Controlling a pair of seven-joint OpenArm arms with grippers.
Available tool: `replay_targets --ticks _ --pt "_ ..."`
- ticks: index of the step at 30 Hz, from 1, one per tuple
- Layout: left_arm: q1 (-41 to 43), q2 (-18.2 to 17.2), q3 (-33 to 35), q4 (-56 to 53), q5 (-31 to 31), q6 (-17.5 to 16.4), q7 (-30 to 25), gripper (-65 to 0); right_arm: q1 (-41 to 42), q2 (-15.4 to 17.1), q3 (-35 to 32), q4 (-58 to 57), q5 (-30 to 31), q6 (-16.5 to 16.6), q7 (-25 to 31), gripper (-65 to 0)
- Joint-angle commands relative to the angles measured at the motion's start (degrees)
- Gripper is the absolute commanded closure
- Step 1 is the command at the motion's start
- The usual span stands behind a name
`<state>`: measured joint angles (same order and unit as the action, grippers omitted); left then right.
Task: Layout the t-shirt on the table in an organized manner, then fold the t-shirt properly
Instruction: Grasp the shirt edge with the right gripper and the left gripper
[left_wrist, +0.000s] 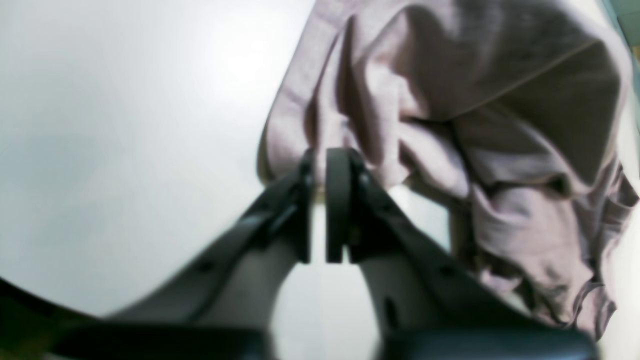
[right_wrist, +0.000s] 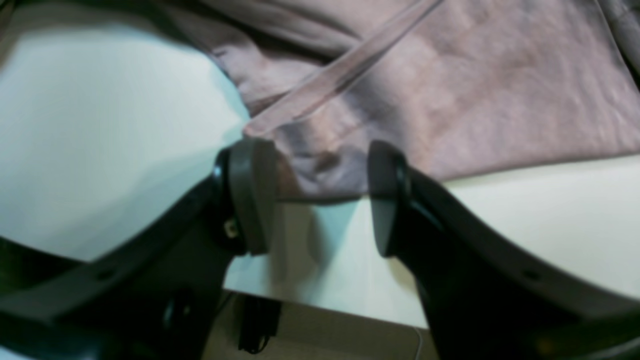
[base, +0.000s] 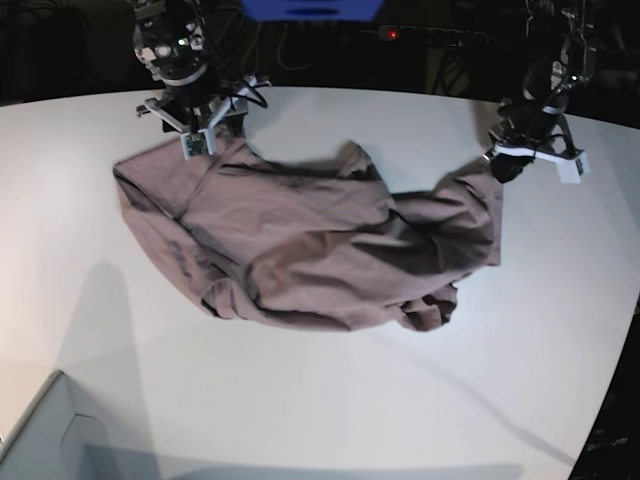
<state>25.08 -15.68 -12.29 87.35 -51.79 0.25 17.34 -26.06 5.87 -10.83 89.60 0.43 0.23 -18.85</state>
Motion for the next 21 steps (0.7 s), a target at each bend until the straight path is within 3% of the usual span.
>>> replay_targets --ticks 1,5,8,17,19,21 --pt "0.2 -0.4 -0.7 0.4 -0.3 -0.2 -0.8 -10.3 -0.1 0.2 0.1 0.6 0.0 0.2 0.3 -30.2" --pt "0.7 -0.2 -0.6 0.2 -0.3 -0.4 -0.8 -32.5 -0.1 0.2 0.1 0.6 0.0 0.2 0.3 -30.2" --pt "0.7 -0.2 -0.5 0.2 -0.2 -0.4 -0.9 -40.9 0.0 0.2 0.1 0.6 0.0 0.2 0.3 -30.3" --pt "-5.3 3.1 -0.1 -8.7 0.0 -0.5 -0.8 -41.0 0.7 0.2 0.1 0.5 0.0 0.2 0.2 -30.6" --pt "-6.2 3.8 -0.1 -9.3 0.1 -0.5 -0.8 -36.7 0.8 0.2 0.1 0.5 0.0 0.2 0.2 -30.6" --pt "-6.7 4.3 0.0 -9.2 0.1 -0.5 -0.8 -28.4 0.8 0.2 0.1 0.5 0.0 0.2 0.2 -30.6"
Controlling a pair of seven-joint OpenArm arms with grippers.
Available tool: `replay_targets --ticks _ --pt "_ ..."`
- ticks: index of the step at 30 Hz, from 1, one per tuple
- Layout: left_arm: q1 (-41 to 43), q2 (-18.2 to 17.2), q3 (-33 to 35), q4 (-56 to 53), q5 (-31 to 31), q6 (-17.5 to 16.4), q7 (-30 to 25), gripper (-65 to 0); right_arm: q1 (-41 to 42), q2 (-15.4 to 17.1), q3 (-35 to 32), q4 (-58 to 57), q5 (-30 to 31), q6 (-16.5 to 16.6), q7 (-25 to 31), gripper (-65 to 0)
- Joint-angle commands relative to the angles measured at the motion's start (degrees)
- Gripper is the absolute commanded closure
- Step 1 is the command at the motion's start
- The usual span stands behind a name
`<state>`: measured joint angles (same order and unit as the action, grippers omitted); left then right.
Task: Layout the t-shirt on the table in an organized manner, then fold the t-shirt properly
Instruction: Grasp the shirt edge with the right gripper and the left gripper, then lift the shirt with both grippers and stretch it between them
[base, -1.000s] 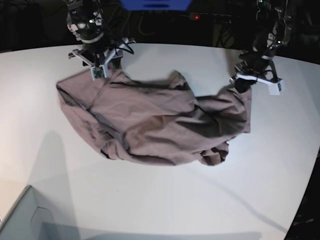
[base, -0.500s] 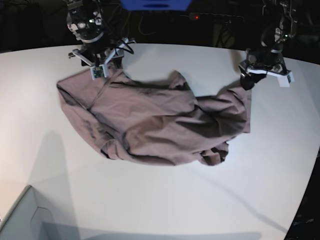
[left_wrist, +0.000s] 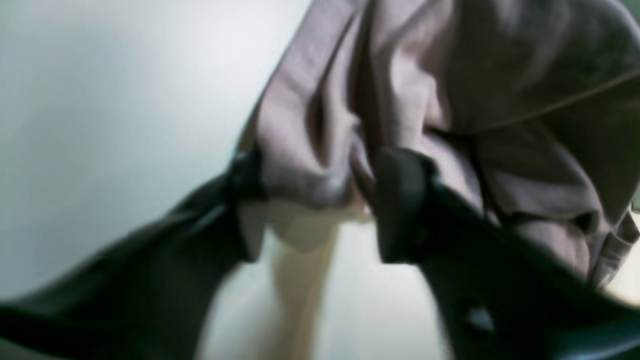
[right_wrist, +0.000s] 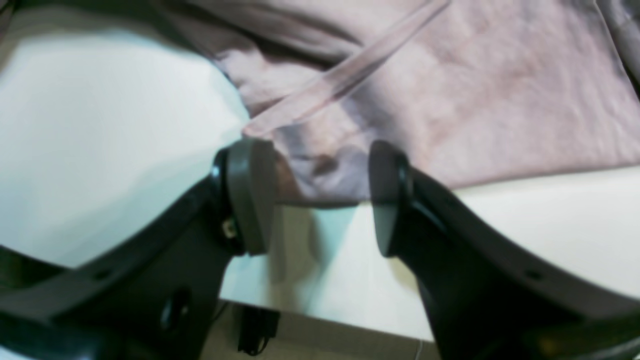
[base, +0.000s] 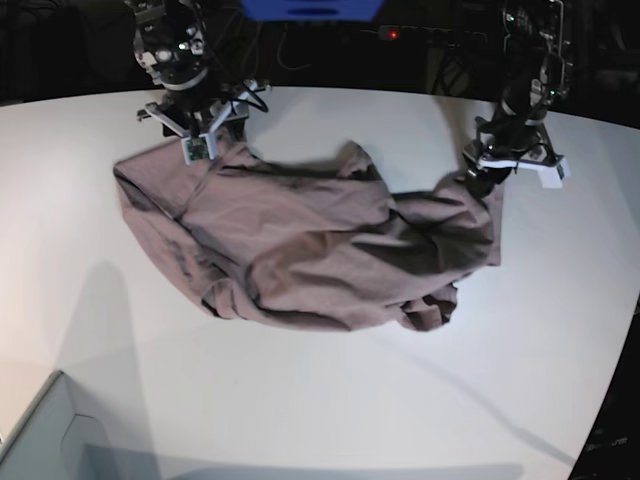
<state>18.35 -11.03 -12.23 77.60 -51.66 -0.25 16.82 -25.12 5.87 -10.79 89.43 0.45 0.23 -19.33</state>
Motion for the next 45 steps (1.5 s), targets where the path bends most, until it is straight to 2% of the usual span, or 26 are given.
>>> replay_targets --ticks 1,4,7,11,14,22,27,32,36,39,45 --pt "-0.3 0.0 -0.1 0.5 -0.1 0.0 -0.2 -22.2 0.0 0.2 0.1 0.6 -0.1 0.2 0.7 -30.6" --pt "-1.8 -0.3 -0.1 0.7 -0.1 0.0 -0.2 0.0 1.1 0.2 0.1 0.2 -0.1 0.2 0.7 -28.7" --pt "-1.9 -1.6 -0.5 1.4 -0.4 0.0 -0.2 -1.7 2.5 1.0 0.1 -0.8 -0.1 0.2 0.7 -20.2" --pt "-1.5 -4.5 -2.1 7.6 -0.4 0.0 -0.2 0.0 3.4 3.2 0.2 -0.3 0.0 0.2 0.7 0.0" --pt "-1.2 -5.5 -4.5 12.6 -0.4 0.0 -0.2 0.0 2.7 5.0 1.7 3.5 0.3 0.2 0.8 0.0" --pt "0.5 -6.3 -10.8 23.1 -0.4 0.0 -0.1 0.0 -1.4 4.5 12.4 20.5 0.3 0.2 1.0 0.0" --pt "1.0 -6.3 -10.9 27.3 -0.4 0.0 4.7 0.0 -1.2 3.7 18.6 27.1 0.3 0.2 1.1 0.0" --pt "2.9 -5.9 -11.0 27.9 -0.4 0.0 11.2 0.0 -1.6 2.7 24.2 27.0 0.3 0.2 1.2 0.0" --pt "5.2 -4.5 -10.8 24.8 -0.3 -0.1 14.5 0.0 -6.4 2.6 24.1 26.8 0.4 0.2 1.1 0.0" --pt "5.3 -3.6 -10.8 20.6 -0.1 -0.1 14.9 0.0 -9.3 2.6 21.1 24.8 0.4 0.2 1.1 0.0" --pt "2.7 -3.7 -10.9 13.1 0.0 -0.1 14.7 0.0 -9.1 2.6 15.8 16.5 0.4 0.2 1.1 0.0"
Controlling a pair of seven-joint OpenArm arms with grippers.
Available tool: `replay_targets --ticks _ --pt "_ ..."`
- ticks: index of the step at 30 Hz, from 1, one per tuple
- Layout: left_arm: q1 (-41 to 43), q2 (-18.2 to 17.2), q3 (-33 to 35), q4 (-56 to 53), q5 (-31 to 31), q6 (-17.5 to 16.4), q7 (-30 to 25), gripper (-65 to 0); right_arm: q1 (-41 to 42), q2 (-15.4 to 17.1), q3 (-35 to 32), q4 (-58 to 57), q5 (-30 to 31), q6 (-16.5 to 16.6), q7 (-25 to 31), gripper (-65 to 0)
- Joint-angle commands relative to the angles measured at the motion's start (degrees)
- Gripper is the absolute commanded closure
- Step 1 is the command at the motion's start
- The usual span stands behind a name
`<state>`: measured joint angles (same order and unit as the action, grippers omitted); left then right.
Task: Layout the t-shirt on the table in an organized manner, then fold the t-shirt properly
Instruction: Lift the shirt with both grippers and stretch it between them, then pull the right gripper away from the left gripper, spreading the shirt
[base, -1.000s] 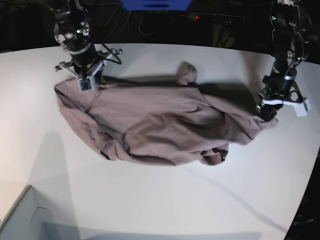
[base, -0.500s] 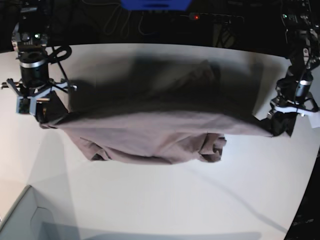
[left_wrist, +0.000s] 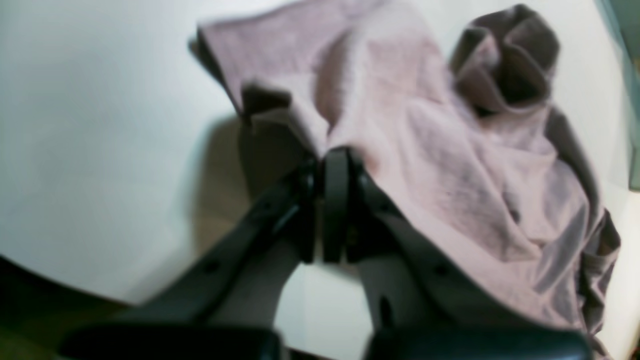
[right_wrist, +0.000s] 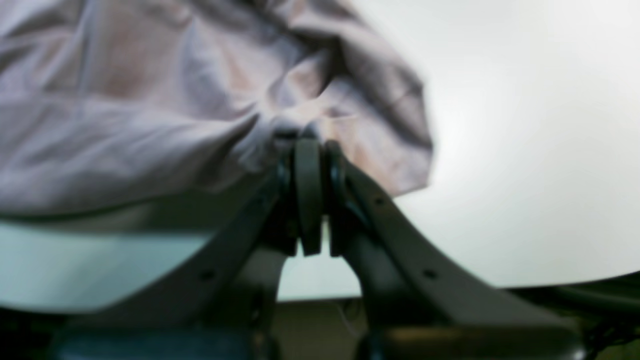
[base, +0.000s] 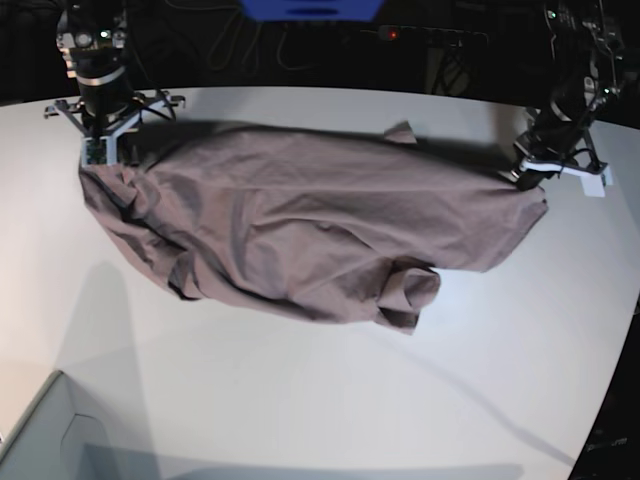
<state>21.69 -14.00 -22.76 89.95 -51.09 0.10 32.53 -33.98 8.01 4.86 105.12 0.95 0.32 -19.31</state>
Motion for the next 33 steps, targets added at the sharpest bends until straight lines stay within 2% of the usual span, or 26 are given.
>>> replay_targets --ticks 1,6,11,15,23,28,33 --pt "-1.3 -0.8 -0.4 -0.2 -0.6 -0.4 -1.1 0.0 -0.3 0.6 -1.1 0.0 -0.1 0.1 1.1 0.0" --pt "-5.5 -3.0 -4.4 -3.8 -0.6 -0.4 -1.1 0.0 -0.4 0.8 -5.4 -0.6 -0.4 0.1 0.7 0.0" --pt "-10.4 -4.6 -8.0 -7.2 -0.6 -0.4 -0.8 0.0 -0.6 0.9 -5.3 -0.5 -0.4 0.1 0.7 -0.9" --pt "-13.2 -4.6 -7.9 -9.2 -0.6 -0.4 -0.8 0.0 -0.3 0.8 -3.1 0.0 -0.5 0.1 0.7 -9.1" --pt "-12.8 -4.2 -7.8 -9.5 -0.6 -0.4 -0.8 0.0 1.1 0.6 3.2 4.4 -0.5 0.1 1.0 -29.1" --pt "-10.7 -3.9 -7.6 -9.6 -0.6 -0.4 -0.8 0.0 9.2 1.5 -1.4 2.5 -0.5 0.2 0.7 -38.9" --pt "-9.7 -3.0 -7.6 -9.6 -0.6 -0.4 -0.8 0.0 21.0 4.4 -10.2 -7.4 -0.5 1.1 0.7 -41.5"
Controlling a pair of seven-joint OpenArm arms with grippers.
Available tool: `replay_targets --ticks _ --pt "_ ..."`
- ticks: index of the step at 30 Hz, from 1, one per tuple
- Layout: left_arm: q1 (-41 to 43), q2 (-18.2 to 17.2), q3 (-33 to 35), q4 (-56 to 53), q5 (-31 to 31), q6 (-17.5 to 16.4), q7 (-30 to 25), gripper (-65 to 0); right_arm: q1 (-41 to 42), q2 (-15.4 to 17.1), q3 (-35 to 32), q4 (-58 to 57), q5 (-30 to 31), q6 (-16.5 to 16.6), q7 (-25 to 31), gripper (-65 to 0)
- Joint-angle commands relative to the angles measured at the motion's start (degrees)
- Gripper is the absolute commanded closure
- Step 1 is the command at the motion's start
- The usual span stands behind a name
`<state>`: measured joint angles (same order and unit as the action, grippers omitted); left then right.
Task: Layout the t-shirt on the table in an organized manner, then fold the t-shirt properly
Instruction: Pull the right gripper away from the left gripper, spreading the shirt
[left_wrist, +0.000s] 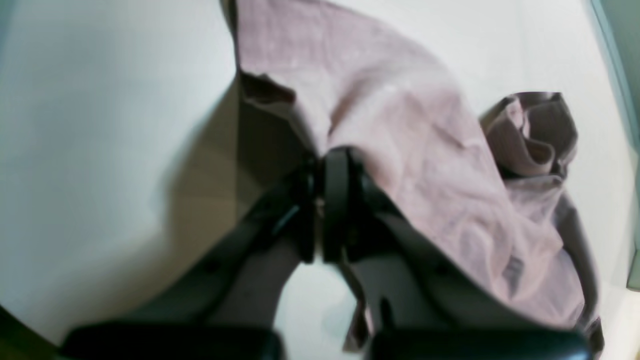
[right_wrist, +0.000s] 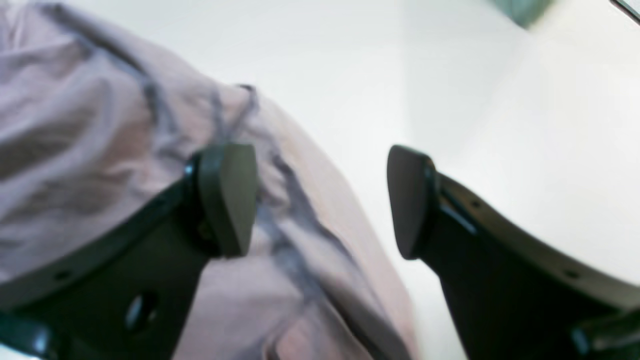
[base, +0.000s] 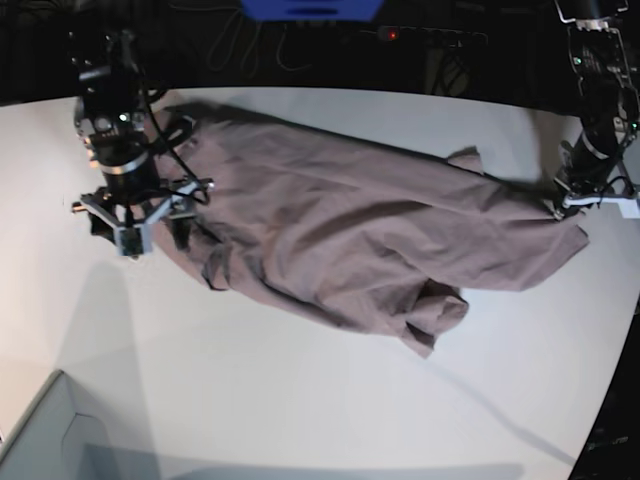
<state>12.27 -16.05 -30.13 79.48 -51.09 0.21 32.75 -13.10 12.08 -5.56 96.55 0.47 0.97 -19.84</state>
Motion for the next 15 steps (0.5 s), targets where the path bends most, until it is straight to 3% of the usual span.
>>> replay_targets --ticks 1,5,7,13,15 --pt "0.2 -1.0 -0.2 0.9 -0.6 -0.5 -1.1 0.0 2.1 0.6 -0.8 -1.0 0.0 1.4 1.2 -41.5" --pt "0.6 -1.0 -0.2 1.0 -0.6 -0.5 -1.1 0.0 7.6 0.5 -2.0 -8.9 0.0 8.7 1.2 -41.2" --pt "0.7 -1.0 -0.2 1.0 -0.6 -0.5 -1.1 0.0 9.4 0.5 -2.0 -11.9 0.0 10.3 1.2 -41.2" --pt "1.4 -1.0 -0.3 1.0 -0.6 -0.5 -1.1 0.0 13.7 -0.1 -2.0 -20.0 0.0 10.9 1.2 -40.7" --pt "1.5 -1.0 -0.5 1.0 -0.6 -0.5 -1.1 0.0 14.3 0.0 -2.0 -20.9 0.0 10.9 1.2 -36.8"
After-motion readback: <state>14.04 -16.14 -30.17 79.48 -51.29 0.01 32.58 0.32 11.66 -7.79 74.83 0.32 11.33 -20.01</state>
